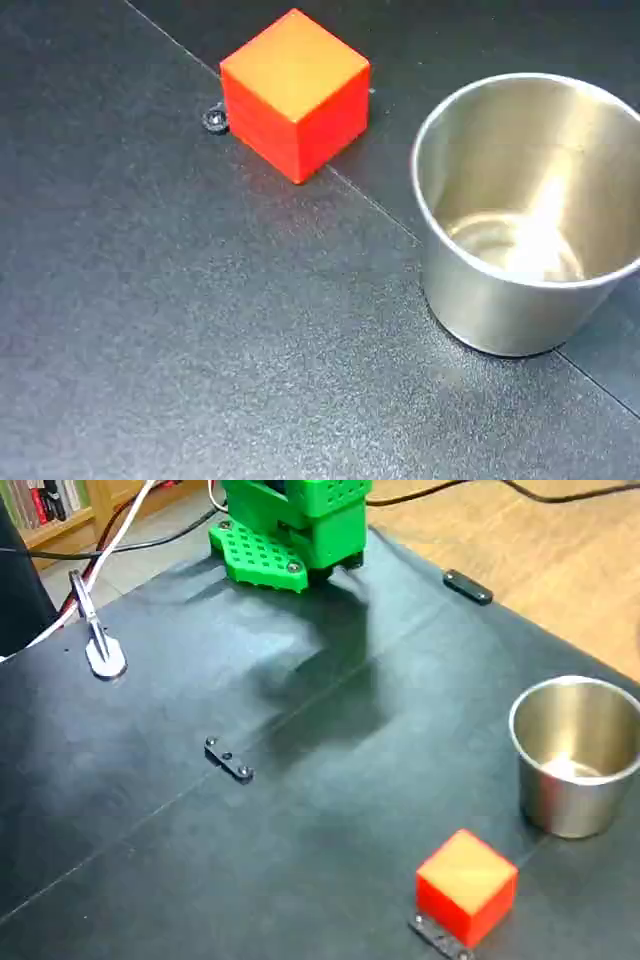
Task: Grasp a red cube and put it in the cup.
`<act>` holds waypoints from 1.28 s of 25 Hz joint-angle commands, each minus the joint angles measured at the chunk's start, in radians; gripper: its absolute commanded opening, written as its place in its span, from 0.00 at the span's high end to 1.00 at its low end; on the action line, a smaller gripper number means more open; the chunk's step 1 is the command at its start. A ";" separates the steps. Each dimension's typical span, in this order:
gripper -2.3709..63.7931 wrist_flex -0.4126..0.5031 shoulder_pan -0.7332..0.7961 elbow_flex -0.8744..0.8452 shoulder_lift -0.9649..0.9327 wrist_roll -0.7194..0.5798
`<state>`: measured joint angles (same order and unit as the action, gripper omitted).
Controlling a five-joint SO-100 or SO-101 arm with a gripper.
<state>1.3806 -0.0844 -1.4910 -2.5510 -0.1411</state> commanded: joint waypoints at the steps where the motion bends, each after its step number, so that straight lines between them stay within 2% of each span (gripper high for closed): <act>1: 0.60 -0.014 -0.009 -0.075 0.011 -0.009; 32: 0.60 -0.034 -0.023 -0.041 0.040 -0.011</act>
<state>1.3637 -0.0905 -1.5647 -2.5265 -0.1457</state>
